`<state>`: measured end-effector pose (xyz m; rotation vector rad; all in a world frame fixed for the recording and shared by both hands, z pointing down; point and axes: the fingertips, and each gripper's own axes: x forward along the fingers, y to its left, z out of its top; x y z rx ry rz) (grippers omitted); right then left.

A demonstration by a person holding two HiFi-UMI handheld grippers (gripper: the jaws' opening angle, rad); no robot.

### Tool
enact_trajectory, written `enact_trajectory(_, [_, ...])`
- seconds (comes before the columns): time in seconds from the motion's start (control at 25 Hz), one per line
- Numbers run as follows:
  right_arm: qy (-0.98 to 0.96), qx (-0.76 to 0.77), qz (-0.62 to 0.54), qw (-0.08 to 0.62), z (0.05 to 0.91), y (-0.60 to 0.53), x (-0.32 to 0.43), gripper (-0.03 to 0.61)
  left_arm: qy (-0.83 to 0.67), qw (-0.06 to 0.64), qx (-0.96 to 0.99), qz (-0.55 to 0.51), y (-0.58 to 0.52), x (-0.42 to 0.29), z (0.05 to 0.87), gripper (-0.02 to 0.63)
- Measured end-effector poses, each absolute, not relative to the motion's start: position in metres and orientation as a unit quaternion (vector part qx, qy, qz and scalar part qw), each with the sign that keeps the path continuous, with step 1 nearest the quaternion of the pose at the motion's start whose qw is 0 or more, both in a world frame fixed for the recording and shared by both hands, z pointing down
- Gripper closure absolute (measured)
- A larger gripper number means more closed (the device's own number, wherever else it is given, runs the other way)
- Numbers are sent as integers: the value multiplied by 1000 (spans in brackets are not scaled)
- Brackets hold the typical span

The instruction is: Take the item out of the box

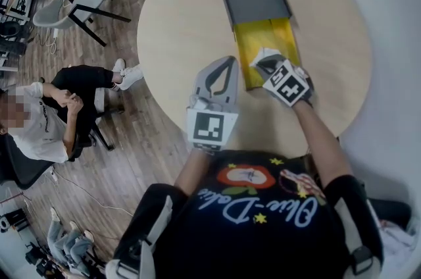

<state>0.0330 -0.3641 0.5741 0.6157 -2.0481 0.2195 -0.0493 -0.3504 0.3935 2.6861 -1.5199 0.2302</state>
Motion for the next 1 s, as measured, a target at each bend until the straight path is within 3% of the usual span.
enact_trajectory(0.4, [-851, 299, 91, 421, 550, -368, 38, 578, -486, 16, 870, 80, -348, -46, 393, 623])
enact_trajectory(1.0, [-877, 408, 83, 240, 463, -361, 54, 578, -466, -12, 879, 98, -348, -34, 386, 623])
